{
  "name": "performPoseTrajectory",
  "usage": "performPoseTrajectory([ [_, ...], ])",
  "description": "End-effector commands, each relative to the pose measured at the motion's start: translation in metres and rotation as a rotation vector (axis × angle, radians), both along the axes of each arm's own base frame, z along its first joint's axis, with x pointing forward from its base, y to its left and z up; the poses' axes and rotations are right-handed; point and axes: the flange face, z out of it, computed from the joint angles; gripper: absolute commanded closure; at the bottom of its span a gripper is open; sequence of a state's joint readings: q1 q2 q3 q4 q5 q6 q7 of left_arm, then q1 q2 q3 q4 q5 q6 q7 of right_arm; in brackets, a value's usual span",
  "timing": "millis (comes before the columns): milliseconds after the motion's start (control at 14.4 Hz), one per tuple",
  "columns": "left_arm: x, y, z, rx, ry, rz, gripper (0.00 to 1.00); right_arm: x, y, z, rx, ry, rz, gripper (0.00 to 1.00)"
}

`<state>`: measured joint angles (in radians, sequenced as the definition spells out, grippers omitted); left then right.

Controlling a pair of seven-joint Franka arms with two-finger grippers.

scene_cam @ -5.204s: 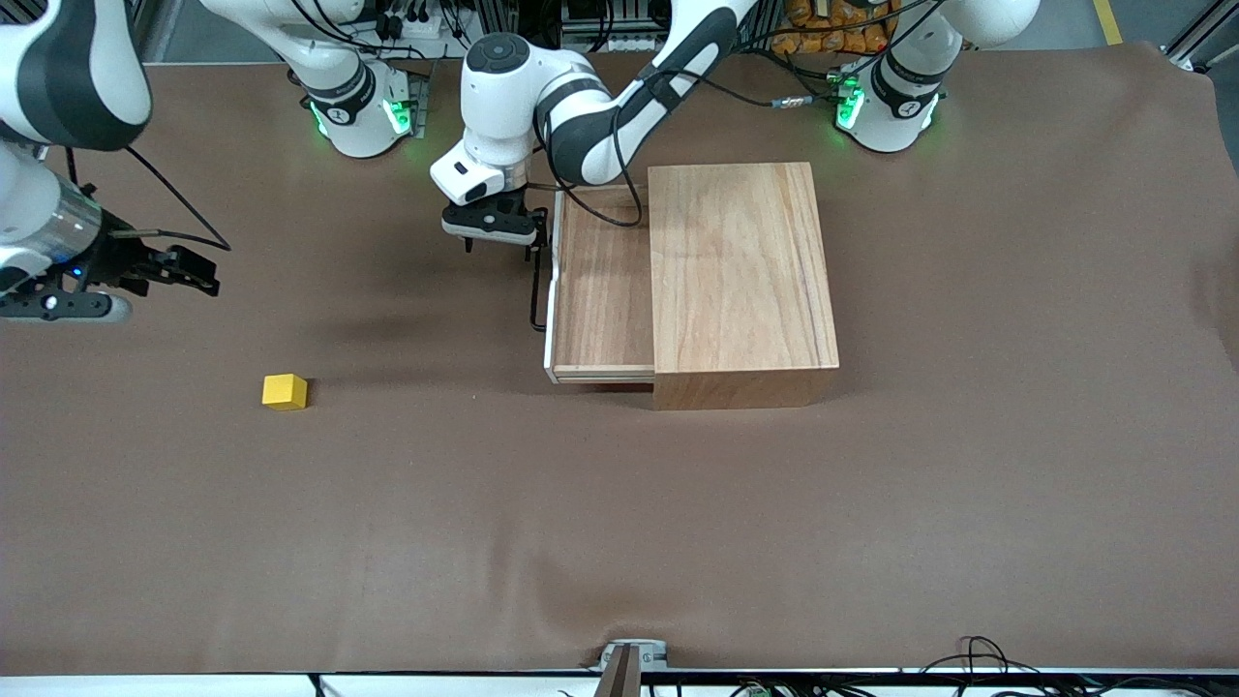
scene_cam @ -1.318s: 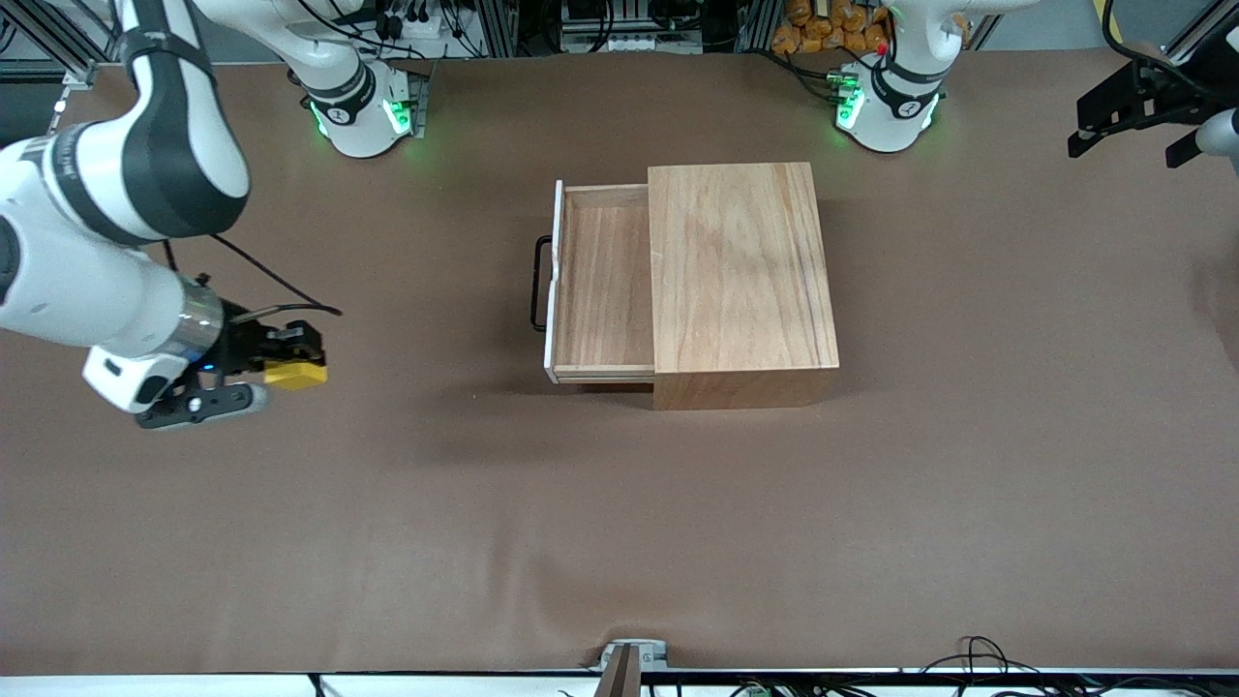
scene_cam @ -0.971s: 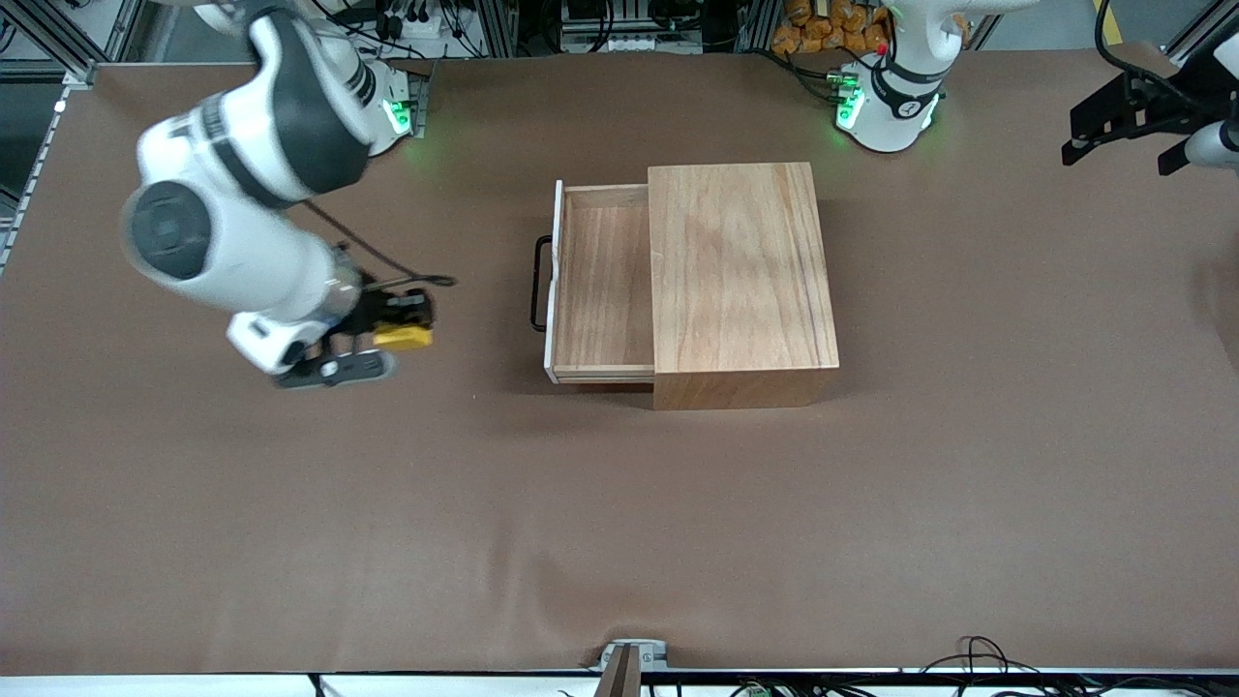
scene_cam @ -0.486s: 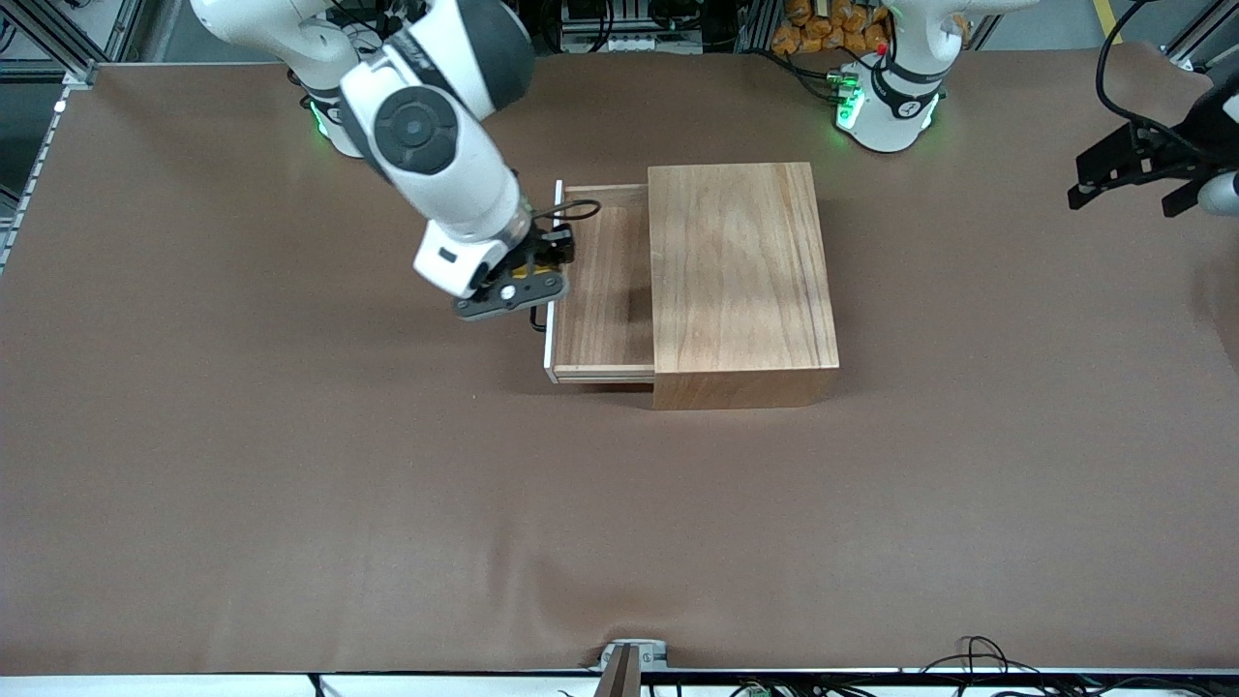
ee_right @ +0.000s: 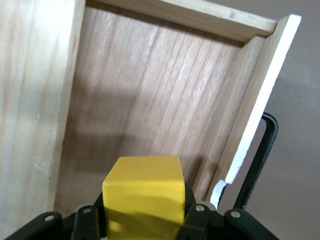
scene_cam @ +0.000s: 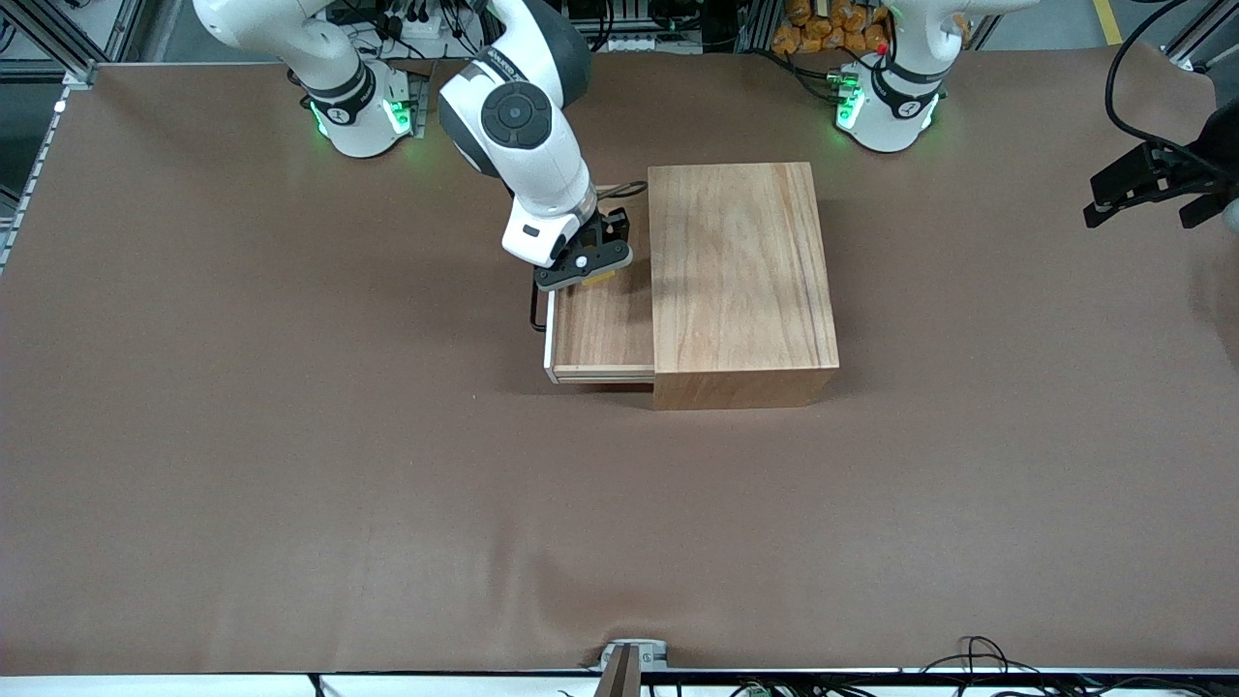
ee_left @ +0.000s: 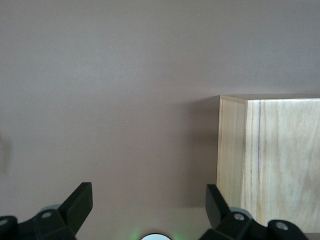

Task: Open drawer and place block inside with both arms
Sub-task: 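Lower the cube into the drawer and open the right gripper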

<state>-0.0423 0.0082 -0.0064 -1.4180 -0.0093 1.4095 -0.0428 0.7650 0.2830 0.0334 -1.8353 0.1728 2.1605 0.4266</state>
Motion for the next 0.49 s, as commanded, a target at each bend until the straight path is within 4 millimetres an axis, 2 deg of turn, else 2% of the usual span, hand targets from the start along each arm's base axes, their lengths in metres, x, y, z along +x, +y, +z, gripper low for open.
performPoseTrajectory([
  [0, -0.003, 0.001, 0.004, 0.020, -0.010, 0.018, 0.00, -0.006, -0.002, 0.001, 0.003, 0.004, -0.070, 0.91],
  [208, -0.002, 0.000, 0.003, 0.017, -0.007, 0.018, 0.00, -0.018, 0.013, -0.012, -0.012, 0.027, -0.194, 0.88],
  [416, -0.003, 0.001, 0.004, 0.010, -0.006, 0.059, 0.00, -0.019, 0.015, -0.024, -0.026, 0.035, -0.193, 0.85],
])
